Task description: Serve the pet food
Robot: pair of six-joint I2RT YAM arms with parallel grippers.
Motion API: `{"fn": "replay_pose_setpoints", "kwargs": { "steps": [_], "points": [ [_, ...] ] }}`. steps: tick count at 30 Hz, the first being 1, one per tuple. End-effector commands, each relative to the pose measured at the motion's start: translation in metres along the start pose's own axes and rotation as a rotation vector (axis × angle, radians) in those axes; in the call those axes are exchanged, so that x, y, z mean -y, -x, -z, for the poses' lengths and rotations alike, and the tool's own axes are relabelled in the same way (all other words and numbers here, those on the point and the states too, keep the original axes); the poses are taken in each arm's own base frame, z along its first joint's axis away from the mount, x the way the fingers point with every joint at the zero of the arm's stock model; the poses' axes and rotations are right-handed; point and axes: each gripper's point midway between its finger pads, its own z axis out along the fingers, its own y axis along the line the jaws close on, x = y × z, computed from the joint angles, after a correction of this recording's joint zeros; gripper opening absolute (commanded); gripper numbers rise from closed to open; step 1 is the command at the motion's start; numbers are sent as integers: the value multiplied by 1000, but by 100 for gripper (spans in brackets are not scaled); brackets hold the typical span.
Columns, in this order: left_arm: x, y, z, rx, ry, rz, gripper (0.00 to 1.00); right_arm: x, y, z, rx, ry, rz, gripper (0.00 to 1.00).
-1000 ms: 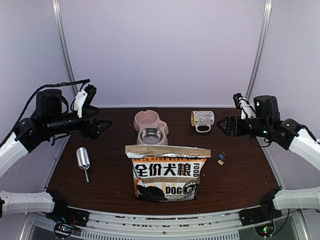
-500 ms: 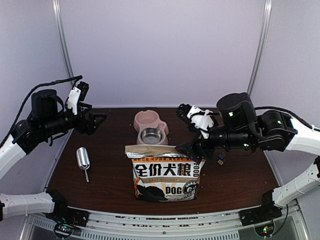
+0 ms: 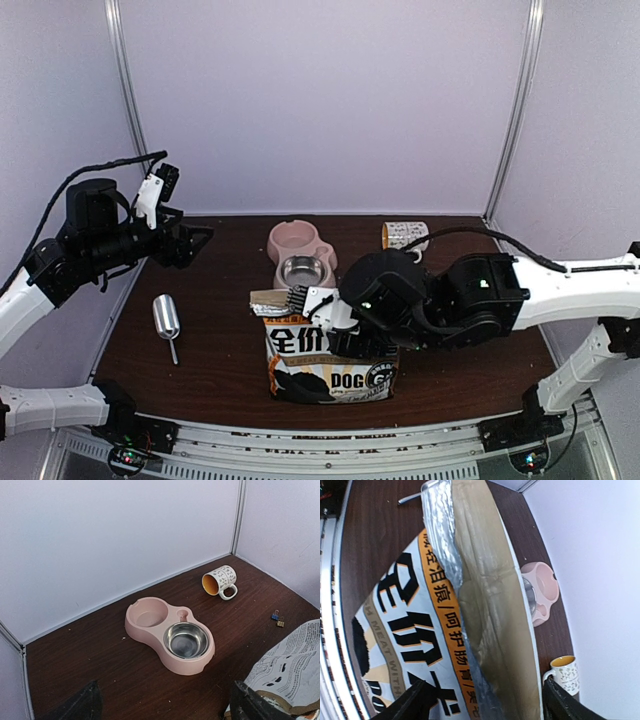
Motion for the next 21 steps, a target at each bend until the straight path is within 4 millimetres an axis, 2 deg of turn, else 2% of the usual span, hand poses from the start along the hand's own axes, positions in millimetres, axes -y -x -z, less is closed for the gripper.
{"fn": "replay_pose_setpoints", "kwargs": {
  "steps": [1,6,11,15,19,21],
  "points": [
    [-4,7,1,31,20,17,91,42,-1,7,-42,-248,25,73],
    [-4,8,1,32,16,20,91,63,-2,14,-50,-352,23,52],
    [-3,8,1,34,12,22,90,64,-6,12,-57,-312,14,24],
    [-3,8,2,39,13,22,90,66,1,19,-27,-281,-25,0],
    [-2,8,2,39,9,22,90,73,10,33,9,-173,-131,0],
    [-2,8,2,39,7,23,90,85,15,45,18,-113,-229,0]
  ]
}}
